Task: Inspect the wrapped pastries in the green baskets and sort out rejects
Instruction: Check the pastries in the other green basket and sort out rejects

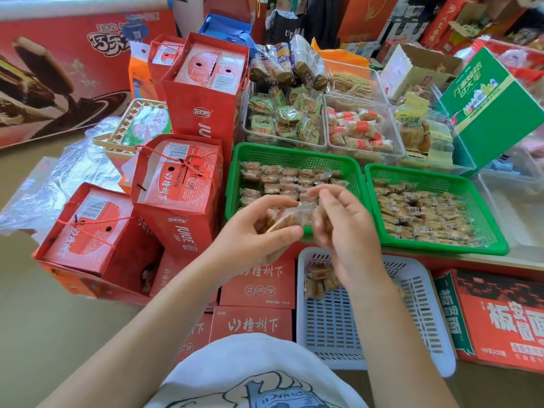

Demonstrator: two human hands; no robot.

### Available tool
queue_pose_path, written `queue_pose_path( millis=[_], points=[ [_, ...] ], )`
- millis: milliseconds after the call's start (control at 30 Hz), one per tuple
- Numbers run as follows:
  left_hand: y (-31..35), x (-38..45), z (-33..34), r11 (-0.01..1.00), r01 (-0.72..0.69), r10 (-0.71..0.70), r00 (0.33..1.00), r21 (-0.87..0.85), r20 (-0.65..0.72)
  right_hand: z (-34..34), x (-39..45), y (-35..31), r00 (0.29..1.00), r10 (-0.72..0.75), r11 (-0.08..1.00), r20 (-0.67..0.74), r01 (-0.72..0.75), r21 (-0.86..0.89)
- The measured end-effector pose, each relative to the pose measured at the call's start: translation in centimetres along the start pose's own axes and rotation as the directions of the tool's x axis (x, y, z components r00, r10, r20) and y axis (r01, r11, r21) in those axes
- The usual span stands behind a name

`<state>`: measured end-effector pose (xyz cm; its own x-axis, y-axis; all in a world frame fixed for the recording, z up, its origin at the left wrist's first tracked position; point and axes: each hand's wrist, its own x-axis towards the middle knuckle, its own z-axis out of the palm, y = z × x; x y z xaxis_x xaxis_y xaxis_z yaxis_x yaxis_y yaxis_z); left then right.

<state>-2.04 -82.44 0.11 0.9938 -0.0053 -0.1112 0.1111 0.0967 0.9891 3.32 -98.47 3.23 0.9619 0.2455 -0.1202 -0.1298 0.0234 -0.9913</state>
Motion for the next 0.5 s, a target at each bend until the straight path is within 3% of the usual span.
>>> queue_pose_path(
  millis=[100,167,333,500],
  points=[
    [0.5,0.0,-0.2,0.990,0.101,-0.098,0.995,-0.096,0.034,-0.8,0.4,-0.2,0.976,-0.162,0.923,0.149,0.203,-0.328],
    [0.5,0.3,-0.2,0.985,0.120,-0.114,0.992,-0.120,0.057,-0.8,0.7,-0.1,0.965,-0.191,0.873,0.178,0.250,-0.419],
    [0.4,1.1,-0.1,0.981,0.154,-0.149,0.988,-0.116,0.049,-0.1,1.1,0.3,0.968,-0.225,0.914,0.110,0.249,-0.321],
    [0.2,1.7,-0.5,0.944,0.236,-0.195,0.963,-0.230,0.188,-0.3,2.3,1.1,0.986,-0.167,0.950,-0.026,0.154,-0.271]
  ],
)
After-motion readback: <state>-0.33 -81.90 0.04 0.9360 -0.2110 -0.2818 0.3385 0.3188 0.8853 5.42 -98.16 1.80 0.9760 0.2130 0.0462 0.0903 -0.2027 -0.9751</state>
